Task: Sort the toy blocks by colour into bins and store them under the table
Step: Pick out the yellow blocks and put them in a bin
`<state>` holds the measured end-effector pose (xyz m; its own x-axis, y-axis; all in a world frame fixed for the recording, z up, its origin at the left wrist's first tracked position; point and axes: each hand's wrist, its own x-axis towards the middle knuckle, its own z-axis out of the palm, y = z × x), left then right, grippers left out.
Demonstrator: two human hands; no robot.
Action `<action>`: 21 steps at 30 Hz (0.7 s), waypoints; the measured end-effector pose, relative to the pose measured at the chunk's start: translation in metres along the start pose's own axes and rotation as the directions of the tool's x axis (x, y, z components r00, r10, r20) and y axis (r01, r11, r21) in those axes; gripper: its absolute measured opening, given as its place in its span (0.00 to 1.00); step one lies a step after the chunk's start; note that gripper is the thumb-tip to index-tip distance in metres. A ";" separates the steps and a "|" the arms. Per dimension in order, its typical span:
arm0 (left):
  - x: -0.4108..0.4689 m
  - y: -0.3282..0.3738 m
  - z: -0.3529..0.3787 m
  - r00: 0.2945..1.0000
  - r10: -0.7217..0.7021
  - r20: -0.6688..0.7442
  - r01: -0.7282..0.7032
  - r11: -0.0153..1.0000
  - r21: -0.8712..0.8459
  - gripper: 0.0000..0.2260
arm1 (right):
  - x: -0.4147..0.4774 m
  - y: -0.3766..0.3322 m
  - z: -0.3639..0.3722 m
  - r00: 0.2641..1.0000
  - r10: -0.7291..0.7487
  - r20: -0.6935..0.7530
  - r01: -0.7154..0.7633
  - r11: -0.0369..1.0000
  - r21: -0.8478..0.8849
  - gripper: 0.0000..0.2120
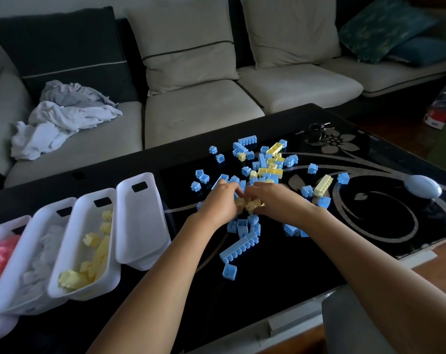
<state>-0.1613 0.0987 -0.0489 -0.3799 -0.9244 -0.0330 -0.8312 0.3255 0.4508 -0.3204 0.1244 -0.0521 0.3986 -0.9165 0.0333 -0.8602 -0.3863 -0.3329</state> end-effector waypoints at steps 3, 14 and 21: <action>-0.003 -0.006 -0.002 0.998 -0.030 -0.054 0.025 0.995 -0.097 0.11 | -0.001 0.002 -0.001 0.999 0.037 0.001 -0.037 0.999 -0.002 0.12; -0.005 -0.007 -0.011 0.984 -0.156 -0.082 0.083 0.818 -0.569 0.08 | 0.003 0.010 0.002 0.998 0.059 0.023 -0.059 0.998 -0.024 0.16; -0.011 -0.011 -0.026 0.916 -0.204 0.344 0.242 -0.402 -0.883 0.10 | 0.001 0.007 0.005 0.999 0.022 0.025 -0.020 0.997 -0.074 0.19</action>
<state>-0.1376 0.0997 -0.0302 -0.3182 -0.8453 -0.4292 0.6005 -0.5301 0.5987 -0.3241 0.1212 -0.0585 0.3875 -0.9219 0.0020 -0.8893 -0.3744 -0.2627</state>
